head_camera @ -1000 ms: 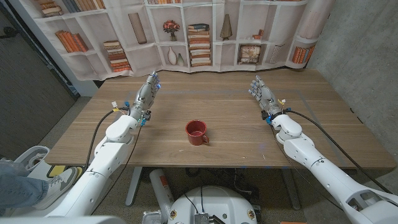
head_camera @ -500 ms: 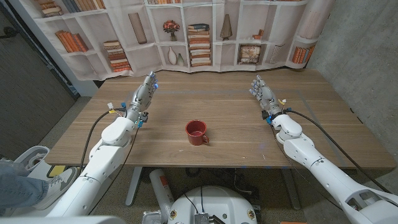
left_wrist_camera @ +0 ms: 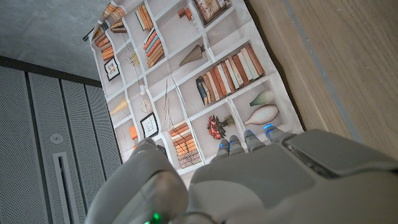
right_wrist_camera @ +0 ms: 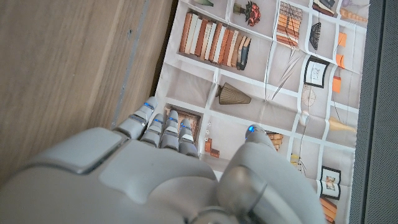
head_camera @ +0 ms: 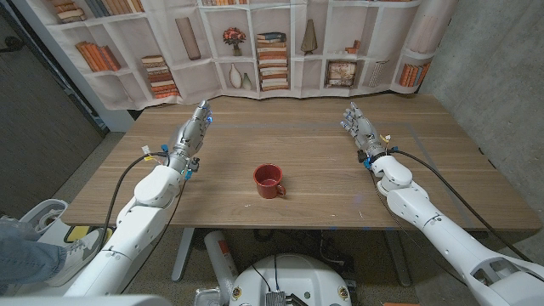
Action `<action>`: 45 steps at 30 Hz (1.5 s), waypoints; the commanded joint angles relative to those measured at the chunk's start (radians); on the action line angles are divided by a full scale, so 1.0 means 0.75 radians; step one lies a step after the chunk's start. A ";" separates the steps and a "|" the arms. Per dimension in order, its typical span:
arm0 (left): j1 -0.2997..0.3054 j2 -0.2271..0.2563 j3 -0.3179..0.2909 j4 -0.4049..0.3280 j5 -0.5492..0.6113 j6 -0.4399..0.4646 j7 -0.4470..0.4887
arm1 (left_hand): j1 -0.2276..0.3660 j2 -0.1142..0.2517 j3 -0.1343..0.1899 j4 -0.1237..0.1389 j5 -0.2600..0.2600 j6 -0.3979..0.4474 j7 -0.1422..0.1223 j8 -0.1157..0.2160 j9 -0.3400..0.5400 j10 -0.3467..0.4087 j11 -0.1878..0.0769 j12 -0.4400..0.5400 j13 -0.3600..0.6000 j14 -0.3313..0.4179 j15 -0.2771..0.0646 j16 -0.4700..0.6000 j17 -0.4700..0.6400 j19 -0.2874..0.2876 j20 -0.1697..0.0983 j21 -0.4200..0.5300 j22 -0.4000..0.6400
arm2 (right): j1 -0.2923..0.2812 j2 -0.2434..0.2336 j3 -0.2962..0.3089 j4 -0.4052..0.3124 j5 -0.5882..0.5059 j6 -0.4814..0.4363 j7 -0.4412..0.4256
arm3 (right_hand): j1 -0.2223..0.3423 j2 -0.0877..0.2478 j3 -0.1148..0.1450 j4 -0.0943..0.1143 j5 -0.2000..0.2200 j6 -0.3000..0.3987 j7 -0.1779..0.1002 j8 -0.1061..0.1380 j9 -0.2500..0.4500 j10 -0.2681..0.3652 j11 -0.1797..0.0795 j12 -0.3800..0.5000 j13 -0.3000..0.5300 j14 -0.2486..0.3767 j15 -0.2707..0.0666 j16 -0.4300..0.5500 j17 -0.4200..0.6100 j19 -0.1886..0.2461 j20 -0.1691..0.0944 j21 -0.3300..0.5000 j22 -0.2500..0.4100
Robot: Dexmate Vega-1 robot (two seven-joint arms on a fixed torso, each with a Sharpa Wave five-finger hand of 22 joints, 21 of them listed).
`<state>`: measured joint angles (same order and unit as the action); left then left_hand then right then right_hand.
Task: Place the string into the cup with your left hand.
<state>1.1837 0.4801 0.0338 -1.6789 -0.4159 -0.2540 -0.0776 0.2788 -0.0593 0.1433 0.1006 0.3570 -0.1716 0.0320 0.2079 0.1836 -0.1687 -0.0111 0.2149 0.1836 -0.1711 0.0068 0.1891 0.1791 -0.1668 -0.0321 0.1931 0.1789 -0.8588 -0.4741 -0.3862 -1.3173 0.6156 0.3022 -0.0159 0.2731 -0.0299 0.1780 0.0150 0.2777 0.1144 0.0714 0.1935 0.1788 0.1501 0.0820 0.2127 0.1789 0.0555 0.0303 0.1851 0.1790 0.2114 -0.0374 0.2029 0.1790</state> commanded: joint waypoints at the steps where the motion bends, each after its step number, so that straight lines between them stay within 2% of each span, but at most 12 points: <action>1: 0.080 0.026 -0.027 -0.066 0.008 -0.048 0.039 | 0.016 0.003 0.003 -0.012 0.009 -0.032 -0.001 0.009 0.004 -0.020 -0.006 0.007 0.004 -0.051 0.000 0.012 0.003 -0.167 -0.028 0.012 0.002 | 0.002 -0.003 -0.004 -0.002 0.000 -0.014 0.005 | 0.015 0.009 0.000 -0.005 0.005 0.011 0.002 0.003 0.008 0.002 0.006 -0.001 0.005 0.002 -0.003 0.000 0.005 -0.011 -0.015 -0.001 0.006; 8: 0.135 0.070 -0.058 -0.127 0.035 -0.021 0.080 | 0.019 0.004 0.002 -0.013 0.010 -0.026 -0.002 0.010 0.004 -0.016 -0.006 0.007 0.004 -0.046 -0.001 0.012 0.003 -0.161 -0.028 0.014 0.002 | 0.006 -0.004 -0.007 -0.001 -0.004 -0.012 0.010 | 0.015 0.010 0.000 -0.006 0.006 0.011 0.002 0.002 0.008 0.002 0.008 -0.002 0.005 0.003 -0.002 0.000 0.005 -0.011 -0.014 -0.002 0.006; 20: 0.221 0.101 -0.110 -0.192 0.054 -0.044 0.115 | 0.025 0.005 0.000 -0.016 0.011 -0.014 -0.002 0.011 0.004 -0.004 -0.011 0.009 0.004 -0.037 -0.003 0.012 0.003 -0.158 -0.026 0.014 0.002 | 0.006 -0.005 -0.009 -0.007 -0.004 -0.023 0.005 | 0.016 0.011 -0.001 -0.008 0.006 0.010 0.003 0.001 0.008 0.002 0.007 -0.002 0.005 0.003 -0.002 0.000 0.005 -0.011 -0.014 -0.002 0.006; 34: 0.301 0.118 -0.170 -0.245 0.047 -0.064 0.126 | 0.031 0.007 -0.003 -0.019 0.012 -0.004 -0.006 0.011 0.005 0.008 -0.005 0.009 0.004 -0.027 0.002 0.012 0.003 -0.154 -0.024 0.015 0.002 | 0.011 -0.006 -0.015 -0.019 -0.016 -0.031 -0.005 | 0.016 0.012 -0.003 -0.010 0.006 0.010 0.002 0.001 0.009 0.003 0.007 -0.003 0.005 0.002 -0.003 0.000 0.005 -0.012 -0.014 -0.002 0.006; 45: 0.382 0.136 -0.238 -0.323 0.075 -0.020 0.161 | 0.036 0.008 -0.006 -0.021 0.013 0.002 -0.005 0.010 0.005 0.013 -0.006 0.009 0.004 -0.020 0.003 0.012 0.003 -0.152 -0.023 0.014 0.002 | 0.024 -0.001 -0.021 -0.007 -0.020 -0.035 0.002 | 0.016 0.013 -0.004 -0.011 0.007 0.011 0.002 0.001 0.009 0.001 0.006 -0.004 0.005 0.002 -0.002 0.000 0.005 -0.013 -0.013 -0.003 0.006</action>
<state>1.4094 0.5701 -0.0948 -1.8665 -0.3741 -0.2948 0.0210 0.2929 -0.0549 0.1336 0.0909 0.3629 -0.1716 0.0320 0.2079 0.1836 -0.1633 -0.0164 0.2186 0.1835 -0.1711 0.0068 0.1891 0.1790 -0.1668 -0.0321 0.2003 0.1788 -0.8499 -0.4777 -0.3973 -1.3279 0.6058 0.2808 -0.0161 0.2797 -0.0233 0.1739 0.0109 0.2777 0.1144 0.0714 0.1935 0.1839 0.1501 0.0821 0.2127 0.1789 0.0555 0.0303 0.1851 0.1789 0.2022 -0.0391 0.2029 0.1790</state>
